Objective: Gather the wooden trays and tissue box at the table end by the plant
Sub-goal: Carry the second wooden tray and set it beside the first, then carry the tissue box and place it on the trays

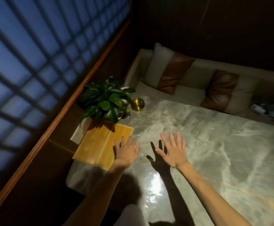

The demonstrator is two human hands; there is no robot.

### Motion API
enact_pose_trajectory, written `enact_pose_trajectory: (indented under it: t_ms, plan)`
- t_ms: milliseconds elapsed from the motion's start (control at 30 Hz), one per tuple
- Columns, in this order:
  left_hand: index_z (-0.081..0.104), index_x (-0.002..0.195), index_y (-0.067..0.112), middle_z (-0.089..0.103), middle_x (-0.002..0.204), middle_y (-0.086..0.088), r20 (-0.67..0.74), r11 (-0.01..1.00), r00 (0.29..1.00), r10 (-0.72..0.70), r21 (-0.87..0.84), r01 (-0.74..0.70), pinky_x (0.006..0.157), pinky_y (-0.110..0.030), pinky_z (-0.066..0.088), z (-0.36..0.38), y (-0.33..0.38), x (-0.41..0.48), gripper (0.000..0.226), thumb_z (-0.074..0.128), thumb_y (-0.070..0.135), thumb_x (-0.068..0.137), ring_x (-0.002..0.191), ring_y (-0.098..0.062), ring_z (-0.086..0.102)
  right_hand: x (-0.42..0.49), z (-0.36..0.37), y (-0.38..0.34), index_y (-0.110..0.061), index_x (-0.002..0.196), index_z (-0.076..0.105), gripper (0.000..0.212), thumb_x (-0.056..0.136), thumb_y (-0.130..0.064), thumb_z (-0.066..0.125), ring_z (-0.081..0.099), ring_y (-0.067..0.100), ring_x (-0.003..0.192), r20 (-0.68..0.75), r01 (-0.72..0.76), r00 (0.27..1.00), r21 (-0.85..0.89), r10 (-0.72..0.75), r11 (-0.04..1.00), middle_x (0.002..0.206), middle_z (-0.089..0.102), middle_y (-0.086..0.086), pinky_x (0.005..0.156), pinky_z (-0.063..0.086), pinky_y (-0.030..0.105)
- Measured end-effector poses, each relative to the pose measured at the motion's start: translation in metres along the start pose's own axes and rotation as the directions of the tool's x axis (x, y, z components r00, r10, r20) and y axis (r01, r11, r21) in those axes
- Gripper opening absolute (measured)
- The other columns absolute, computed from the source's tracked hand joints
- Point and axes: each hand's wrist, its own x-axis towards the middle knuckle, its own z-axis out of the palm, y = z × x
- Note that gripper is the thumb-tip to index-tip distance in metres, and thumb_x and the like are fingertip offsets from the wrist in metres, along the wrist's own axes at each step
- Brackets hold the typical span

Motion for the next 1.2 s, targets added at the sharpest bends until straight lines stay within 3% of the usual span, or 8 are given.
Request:
enact_pose_trajectory:
  t_ms: [100, 200, 367, 600, 767, 900, 1033, 1200]
  plan:
    - [0.016, 0.155, 0.038, -0.001, 0.168, 0.006, -0.028, 0.998, 0.998, 0.058, 0.028, -0.057, 0.116, -0.067, -0.012, 0.011, 0.07, -0.011, 0.061, 0.019, 0.059, 0.097, 0.153, -0.032, -0.013, -0.043, -0.015, 0.07, -0.05, 0.147, -0.022, 0.081, 0.079, -0.086, 0.005, -0.024, 0.033, 0.151, -0.106, -0.061, 0.993, -0.03, 0.057, 0.998, 0.165, -0.016, 0.0, 0.119, -0.015, 0.057]
    - [0.006, 0.155, 0.044, -0.016, 0.166, 0.008, -0.111, 0.987, 0.985, 0.131, 0.106, -0.119, 0.112, -0.065, -0.022, 0.028, 0.14, -0.028, 0.065, 0.014, 0.065, 0.093, 0.151, -0.028, -0.023, -0.079, -0.027, 0.138, -0.049, 0.148, -0.018, 0.083, 0.079, -0.085, 0.01, -0.021, 0.034, 0.152, -0.135, -0.123, 0.984, -0.029, 0.118, 0.992, 0.167, -0.012, 0.004, 0.118, -0.015, 0.059]
    - [0.001, 0.154, 0.043, -0.031, 0.155, 0.009, -0.114, 0.946, 0.956, 0.271, 0.213, -0.243, 0.112, -0.065, -0.022, 0.055, 0.238, -0.043, 0.067, 0.013, 0.068, 0.093, 0.145, -0.025, -0.033, -0.13, -0.044, 0.241, -0.048, 0.15, -0.016, 0.086, 0.078, -0.087, 0.012, -0.021, 0.034, 0.152, -0.148, -0.239, 0.96, -0.004, 0.236, 0.971, 0.168, -0.012, 0.004, 0.118, -0.013, 0.062]
    - [-0.002, 0.153, 0.046, -0.026, 0.163, 0.006, 0.025, 0.902, 0.932, 0.361, 0.245, -0.356, 0.108, -0.07, -0.022, 0.065, 0.331, -0.058, 0.071, 0.015, 0.074, 0.09, 0.15, -0.027, -0.028, -0.208, -0.054, 0.334, -0.047, 0.153, -0.013, 0.087, 0.078, -0.086, 0.007, -0.021, 0.036, 0.152, -0.141, -0.442, 0.875, 0.157, 0.463, 0.883, 0.167, -0.016, 0.005, 0.119, -0.009, 0.062]
    - [0.0, 0.154, 0.045, -0.022, 0.164, 0.005, 0.085, 0.878, 0.897, 0.434, 0.183, -0.442, 0.113, -0.068, -0.018, 0.081, 0.384, -0.049, 0.071, 0.015, 0.073, 0.09, 0.151, -0.027, -0.026, -0.273, -0.036, 0.368, -0.047, 0.155, -0.006, 0.08, 0.087, -0.079, 0.023, -0.022, 0.035, 0.152, -0.032, -0.631, 0.72, 0.388, 0.694, 0.672, 0.168, -0.013, 0.003, 0.121, -0.008, 0.061]
    - [0.006, 0.155, 0.042, -0.019, 0.165, 0.003, 0.129, 0.852, 0.862, 0.49, 0.138, -0.505, 0.115, -0.066, -0.016, 0.097, 0.44, -0.053, 0.07, 0.019, 0.07, 0.093, 0.151, -0.029, -0.023, -0.312, -0.04, 0.403, -0.044, 0.156, -0.001, 0.075, 0.093, -0.072, 0.026, -0.022, 0.032, 0.152, 0.1, -0.668, 0.682, 0.487, 0.724, 0.562, 0.168, -0.01, 0.004, 0.12, -0.01, 0.059]
    - [0.005, 0.156, 0.039, -0.012, 0.167, 0.002, 0.188, 0.83, 0.836, 0.515, 0.135, -0.541, 0.116, -0.064, -0.018, 0.105, 0.5, -0.046, 0.071, 0.019, 0.069, 0.094, 0.152, -0.028, -0.021, -0.319, -0.055, 0.463, -0.04, 0.155, 0.023, 0.065, 0.096, -0.067, 0.029, -0.016, 0.029, 0.154, 0.111, -0.623, 0.65, 0.643, 0.752, 0.444, 0.169, 0.006, 0.004, 0.122, -0.007, 0.054]
    - [0.007, 0.158, 0.026, 0.013, 0.167, -0.003, 0.237, 0.887, 0.874, 0.425, 0.082, -0.454, 0.118, -0.063, -0.016, 0.119, 0.571, -0.006, 0.074, 0.024, 0.064, 0.096, 0.154, -0.032, -0.008, -0.275, -0.072, 0.578, -0.032, 0.153, 0.034, 0.067, 0.096, -0.066, 0.029, -0.013, 0.032, 0.154, 0.177, -0.619, 0.67, 0.67, 0.721, 0.41, 0.168, 0.011, 0.006, 0.124, -0.002, 0.052]
